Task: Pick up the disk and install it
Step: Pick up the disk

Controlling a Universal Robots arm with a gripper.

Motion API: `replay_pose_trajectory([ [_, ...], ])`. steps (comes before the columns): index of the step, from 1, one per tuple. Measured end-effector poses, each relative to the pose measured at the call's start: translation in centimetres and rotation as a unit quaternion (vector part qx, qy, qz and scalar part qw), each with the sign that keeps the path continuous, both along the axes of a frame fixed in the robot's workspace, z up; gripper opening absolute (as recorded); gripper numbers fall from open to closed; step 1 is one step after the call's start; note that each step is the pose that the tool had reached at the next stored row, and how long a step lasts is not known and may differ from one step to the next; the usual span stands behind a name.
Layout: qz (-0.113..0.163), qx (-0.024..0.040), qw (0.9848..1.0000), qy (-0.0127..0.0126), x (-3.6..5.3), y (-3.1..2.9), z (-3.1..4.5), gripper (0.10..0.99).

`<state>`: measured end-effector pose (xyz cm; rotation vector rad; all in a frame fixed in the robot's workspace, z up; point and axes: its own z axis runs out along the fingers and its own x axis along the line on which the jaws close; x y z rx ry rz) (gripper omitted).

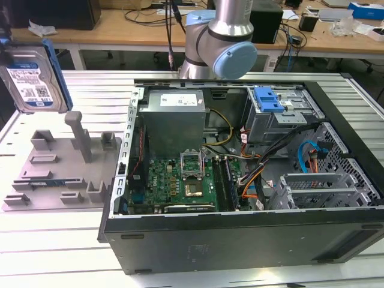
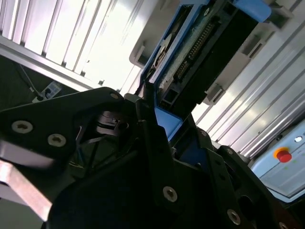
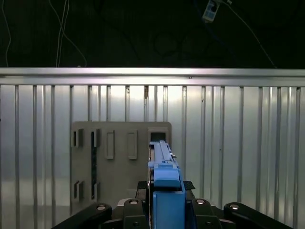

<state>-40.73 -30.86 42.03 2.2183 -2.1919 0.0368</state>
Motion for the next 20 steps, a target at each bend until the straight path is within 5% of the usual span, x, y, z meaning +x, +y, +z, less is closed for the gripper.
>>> replay_pose_trajectory([
  [12,0.0,0.0007,1.0,0.0,0.02,-0.02,5.5,0.369],
  [17,0.0,0.0017,1.0,0.0001,0.06,-0.08,7.16,0.369],
  [20,0.0,0.0019,1.0,0.0,0.05,-0.11,7.46,0.369],
])
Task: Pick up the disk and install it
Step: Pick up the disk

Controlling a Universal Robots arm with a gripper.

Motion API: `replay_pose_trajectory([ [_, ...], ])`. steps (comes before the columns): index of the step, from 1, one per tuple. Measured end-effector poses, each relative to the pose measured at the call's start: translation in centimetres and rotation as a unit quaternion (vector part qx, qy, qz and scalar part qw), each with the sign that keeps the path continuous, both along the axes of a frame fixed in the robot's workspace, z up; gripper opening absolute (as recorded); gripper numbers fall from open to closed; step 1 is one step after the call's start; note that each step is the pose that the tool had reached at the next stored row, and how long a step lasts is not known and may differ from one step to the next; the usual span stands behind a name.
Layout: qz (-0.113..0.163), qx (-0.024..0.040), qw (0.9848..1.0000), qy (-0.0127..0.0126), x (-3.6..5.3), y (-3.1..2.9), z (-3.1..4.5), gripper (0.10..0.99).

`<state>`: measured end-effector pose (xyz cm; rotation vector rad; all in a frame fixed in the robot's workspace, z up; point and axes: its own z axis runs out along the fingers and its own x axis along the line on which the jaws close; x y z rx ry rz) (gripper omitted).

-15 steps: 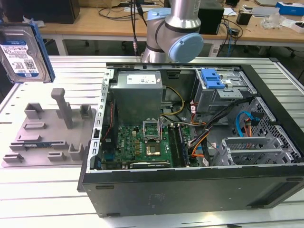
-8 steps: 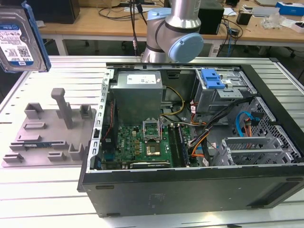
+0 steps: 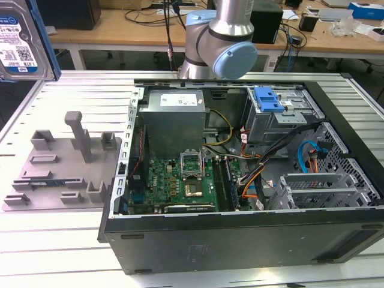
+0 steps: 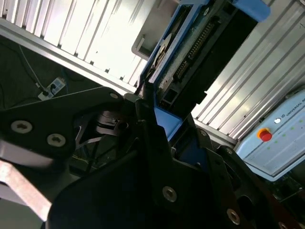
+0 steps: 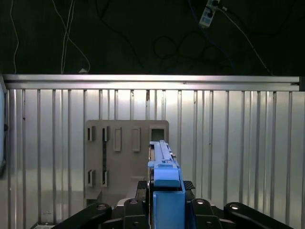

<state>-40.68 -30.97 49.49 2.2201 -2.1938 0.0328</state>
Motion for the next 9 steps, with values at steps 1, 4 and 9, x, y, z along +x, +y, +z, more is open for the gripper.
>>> replay_pose_trajectory([
  [1,0.0,0.0,1.0,0.0,0.0,0.0,0.0,0.369],
  [4,0.0,0.0,1.0,0.0,0.0,-0.01,0.0,0.369],
  [9,0.0,0.0,1.0,0.0008,2.53,-1.67,0.03,0.369],
])
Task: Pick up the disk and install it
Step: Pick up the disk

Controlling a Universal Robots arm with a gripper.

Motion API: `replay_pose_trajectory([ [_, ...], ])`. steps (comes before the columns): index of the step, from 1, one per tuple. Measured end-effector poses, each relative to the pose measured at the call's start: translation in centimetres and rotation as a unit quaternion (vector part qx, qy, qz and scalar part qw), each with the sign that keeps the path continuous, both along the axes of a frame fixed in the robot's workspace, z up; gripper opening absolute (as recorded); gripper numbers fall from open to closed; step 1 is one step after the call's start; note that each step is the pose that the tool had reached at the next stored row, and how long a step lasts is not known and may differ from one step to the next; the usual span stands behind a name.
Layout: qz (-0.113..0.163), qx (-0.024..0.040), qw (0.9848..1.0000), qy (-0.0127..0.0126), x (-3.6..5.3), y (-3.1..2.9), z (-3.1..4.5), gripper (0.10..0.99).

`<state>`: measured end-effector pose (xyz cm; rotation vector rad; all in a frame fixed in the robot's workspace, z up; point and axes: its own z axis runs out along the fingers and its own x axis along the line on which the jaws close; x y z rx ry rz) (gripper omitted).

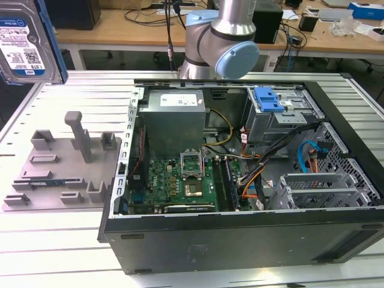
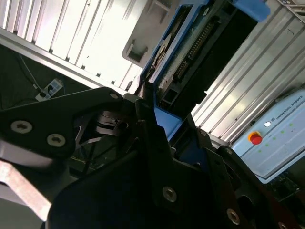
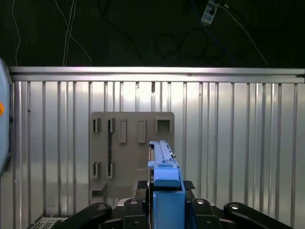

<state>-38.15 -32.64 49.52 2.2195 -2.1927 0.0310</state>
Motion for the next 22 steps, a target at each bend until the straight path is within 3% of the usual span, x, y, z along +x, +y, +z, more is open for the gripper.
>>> replay_pose_trajectory([
  [2,0.0,0.0,1.0,0.0005,1.24,-0.82,0.0,0.369],
  [6,0.0,0.0,1.0,0.0007,2.58,-1.59,0.02,0.369],
  [12,0.0,0.0001,1.0,0.0008,5.72,-3.32,0.04,0.369],
  [22,0.0,0.0001,1.0,0.0012,9.1,-5.48,0.05,0.369],
])
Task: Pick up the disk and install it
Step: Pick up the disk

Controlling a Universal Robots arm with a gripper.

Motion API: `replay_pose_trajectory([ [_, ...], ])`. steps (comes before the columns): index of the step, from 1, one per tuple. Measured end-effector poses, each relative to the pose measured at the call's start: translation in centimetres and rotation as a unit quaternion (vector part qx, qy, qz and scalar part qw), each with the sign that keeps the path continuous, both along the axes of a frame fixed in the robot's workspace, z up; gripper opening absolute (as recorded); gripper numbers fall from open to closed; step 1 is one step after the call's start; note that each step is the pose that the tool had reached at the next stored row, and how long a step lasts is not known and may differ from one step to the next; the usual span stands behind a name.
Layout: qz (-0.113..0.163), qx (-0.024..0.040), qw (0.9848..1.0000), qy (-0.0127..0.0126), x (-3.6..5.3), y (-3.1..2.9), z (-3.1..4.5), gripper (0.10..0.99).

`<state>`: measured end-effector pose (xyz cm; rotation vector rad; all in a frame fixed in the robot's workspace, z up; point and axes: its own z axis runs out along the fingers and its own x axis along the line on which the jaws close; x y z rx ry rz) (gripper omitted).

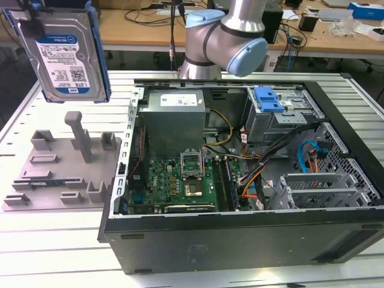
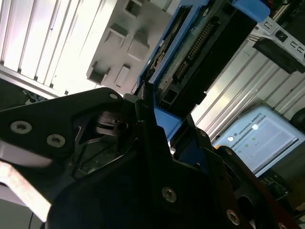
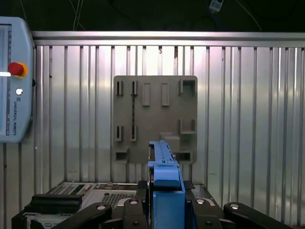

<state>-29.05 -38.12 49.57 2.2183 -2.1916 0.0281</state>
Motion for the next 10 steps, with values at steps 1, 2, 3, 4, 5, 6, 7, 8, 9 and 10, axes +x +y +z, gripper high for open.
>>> replay_pose_trajectory([
  [1,0.0,0.0,1.0,0.0001,0.44,-0.29,0.0,0.369],
  [2,0.0,0.0,1.0,0.0001,0.75,-0.5,0.0,0.369],
  [3,0.0,0.0,1.0,0.0002,1.19,-0.8,0.0,0.369],
  [4,0.0,0.0,1.0,0.0002,1.52,-1.03,0.0,0.369],
  [5,0.0,0.0,1.0,0.0004,1.86,-1.27,0.0,0.369],
  [6,0.0,0.0,1.0,0.0005,2.35,-1.62,0.0,0.369],
  [7,0.0,0.0001,1.0,0.0007,3.11,-2.17,-0.01,0.369],
  [8,0.0,0.0,1.0,0.0009,3.5,-2.46,0.0,0.369],
  [9,0.0,0.0,1.0,0.001,3.78,-2.66,0.0,0.369],
  [10,0.0,0.0,1.0,0.001,4.14,-2.89,0.0,0.369],
])
